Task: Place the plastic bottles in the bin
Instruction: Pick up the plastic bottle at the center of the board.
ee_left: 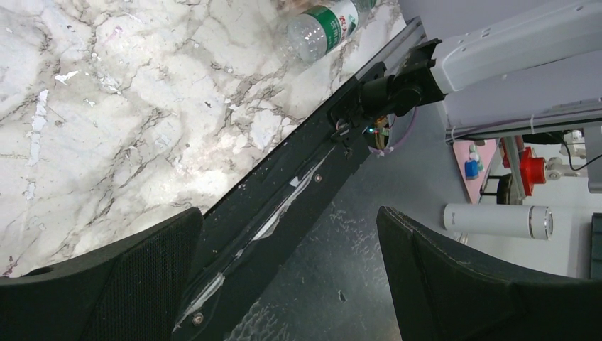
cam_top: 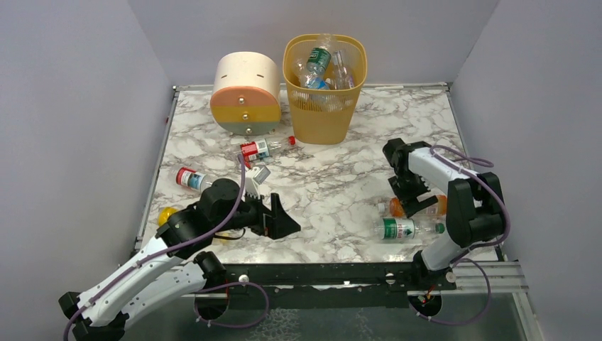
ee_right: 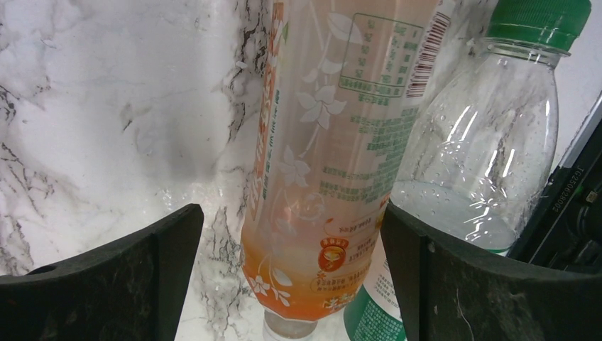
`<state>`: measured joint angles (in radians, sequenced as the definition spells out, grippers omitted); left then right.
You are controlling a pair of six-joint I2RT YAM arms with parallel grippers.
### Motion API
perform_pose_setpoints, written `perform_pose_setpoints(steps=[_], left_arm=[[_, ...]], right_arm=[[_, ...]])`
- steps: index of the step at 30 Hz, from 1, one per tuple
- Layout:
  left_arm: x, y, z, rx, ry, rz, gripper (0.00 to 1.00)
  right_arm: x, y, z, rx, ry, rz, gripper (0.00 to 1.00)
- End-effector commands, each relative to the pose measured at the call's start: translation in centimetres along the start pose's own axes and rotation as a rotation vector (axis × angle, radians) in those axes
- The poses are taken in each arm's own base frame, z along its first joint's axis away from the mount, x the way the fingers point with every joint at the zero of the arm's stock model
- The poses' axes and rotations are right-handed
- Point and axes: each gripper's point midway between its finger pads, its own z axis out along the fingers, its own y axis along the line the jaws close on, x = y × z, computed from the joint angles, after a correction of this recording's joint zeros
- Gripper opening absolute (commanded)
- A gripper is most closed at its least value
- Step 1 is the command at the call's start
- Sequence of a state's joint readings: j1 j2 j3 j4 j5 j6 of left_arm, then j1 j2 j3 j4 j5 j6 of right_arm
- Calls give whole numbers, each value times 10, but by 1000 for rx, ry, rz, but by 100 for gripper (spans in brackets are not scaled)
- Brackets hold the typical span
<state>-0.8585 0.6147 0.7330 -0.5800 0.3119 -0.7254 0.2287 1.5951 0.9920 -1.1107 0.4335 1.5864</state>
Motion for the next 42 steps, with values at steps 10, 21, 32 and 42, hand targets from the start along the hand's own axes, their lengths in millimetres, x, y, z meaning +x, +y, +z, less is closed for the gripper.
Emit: perform_pose_setpoints(steps=[10,21,32,42], left_arm=[[-15,-10,-15,-15,-57,-33,99],[-7,4,-25,-76,-71,-71,99],[-2,17,-22,-117,-76,-100,99],[-2,21,-17,-131,-77,-99,99]], right_arm=[[5,28,9,-76,3,-115,60],[-6,45,-50,-353,-3,-261,40],[-17,46,-124,-677,-13,-398,35],[-36,65,-232,-1003,-15,-440,34]])
